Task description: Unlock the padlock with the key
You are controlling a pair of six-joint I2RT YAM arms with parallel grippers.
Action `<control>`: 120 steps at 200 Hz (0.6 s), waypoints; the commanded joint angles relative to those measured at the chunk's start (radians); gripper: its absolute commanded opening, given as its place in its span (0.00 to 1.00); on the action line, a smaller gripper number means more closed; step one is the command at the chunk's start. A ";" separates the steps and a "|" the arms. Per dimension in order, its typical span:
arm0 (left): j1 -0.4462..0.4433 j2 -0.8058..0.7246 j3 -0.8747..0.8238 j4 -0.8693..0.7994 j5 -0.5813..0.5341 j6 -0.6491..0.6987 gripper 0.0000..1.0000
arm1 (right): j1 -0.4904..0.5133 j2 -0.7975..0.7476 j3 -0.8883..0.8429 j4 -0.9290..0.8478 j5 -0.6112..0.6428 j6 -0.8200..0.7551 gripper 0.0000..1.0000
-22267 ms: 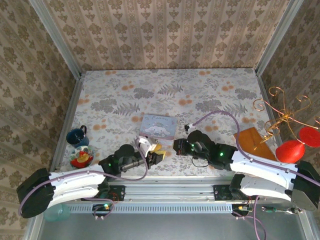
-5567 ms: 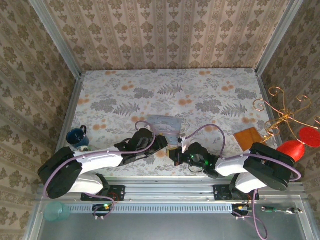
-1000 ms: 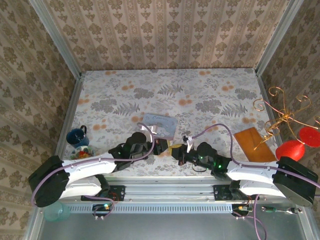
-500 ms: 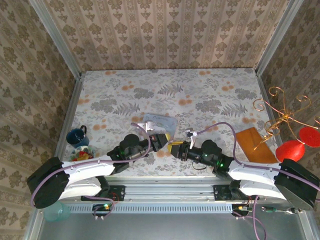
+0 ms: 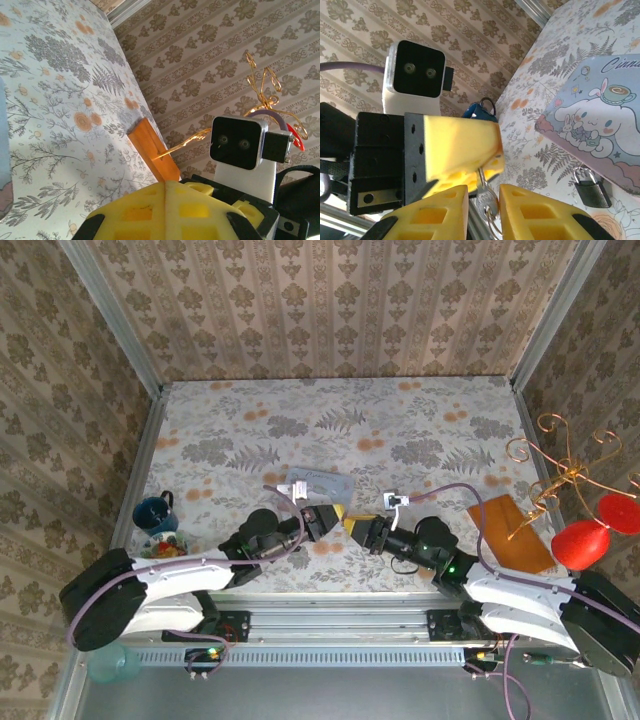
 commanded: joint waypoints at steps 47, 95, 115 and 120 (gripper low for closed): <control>-0.014 0.044 0.008 0.125 0.012 -0.009 0.00 | -0.004 -0.008 -0.004 0.057 -0.043 0.037 0.24; -0.010 0.042 0.021 0.125 0.018 0.005 0.00 | -0.004 -0.012 -0.001 0.066 -0.057 0.049 0.21; -0.010 0.043 0.026 0.129 0.019 0.007 0.00 | -0.004 -0.010 0.004 0.067 -0.061 0.051 0.20; -0.010 0.043 0.026 0.128 0.018 0.008 0.00 | -0.003 -0.009 0.005 0.065 -0.064 0.053 0.20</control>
